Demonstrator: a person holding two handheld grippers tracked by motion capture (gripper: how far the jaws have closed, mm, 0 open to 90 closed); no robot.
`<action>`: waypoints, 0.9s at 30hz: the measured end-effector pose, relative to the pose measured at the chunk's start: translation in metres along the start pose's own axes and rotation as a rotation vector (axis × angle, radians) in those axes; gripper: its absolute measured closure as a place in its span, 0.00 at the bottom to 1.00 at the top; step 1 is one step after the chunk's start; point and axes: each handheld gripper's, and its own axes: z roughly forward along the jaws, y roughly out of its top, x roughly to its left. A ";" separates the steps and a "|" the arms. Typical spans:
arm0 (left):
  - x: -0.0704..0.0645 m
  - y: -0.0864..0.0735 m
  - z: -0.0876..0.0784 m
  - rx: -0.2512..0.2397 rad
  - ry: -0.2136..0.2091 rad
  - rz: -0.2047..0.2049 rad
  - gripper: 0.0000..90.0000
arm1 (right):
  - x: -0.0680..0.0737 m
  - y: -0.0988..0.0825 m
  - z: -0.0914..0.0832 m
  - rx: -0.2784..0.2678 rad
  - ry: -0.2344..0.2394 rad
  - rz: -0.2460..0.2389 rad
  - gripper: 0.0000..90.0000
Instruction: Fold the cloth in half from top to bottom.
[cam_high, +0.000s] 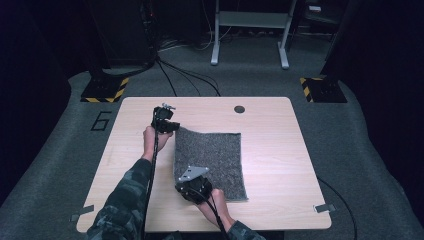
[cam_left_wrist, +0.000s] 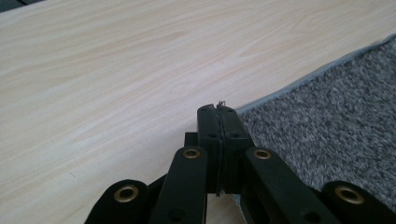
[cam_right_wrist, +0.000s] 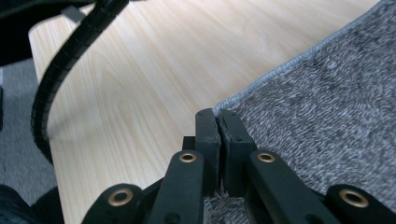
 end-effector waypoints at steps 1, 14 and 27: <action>-0.001 0.002 0.000 -0.002 0.007 0.001 0.99 | 0.000 0.000 -0.001 -0.006 0.002 0.004 0.97; -0.003 0.031 -0.016 0.023 0.059 0.053 0.99 | -0.004 0.016 -0.022 -0.104 0.001 0.023 0.97; -0.015 0.054 -0.027 0.024 0.060 0.089 0.99 | -0.002 0.021 -0.037 -0.167 0.002 0.044 0.97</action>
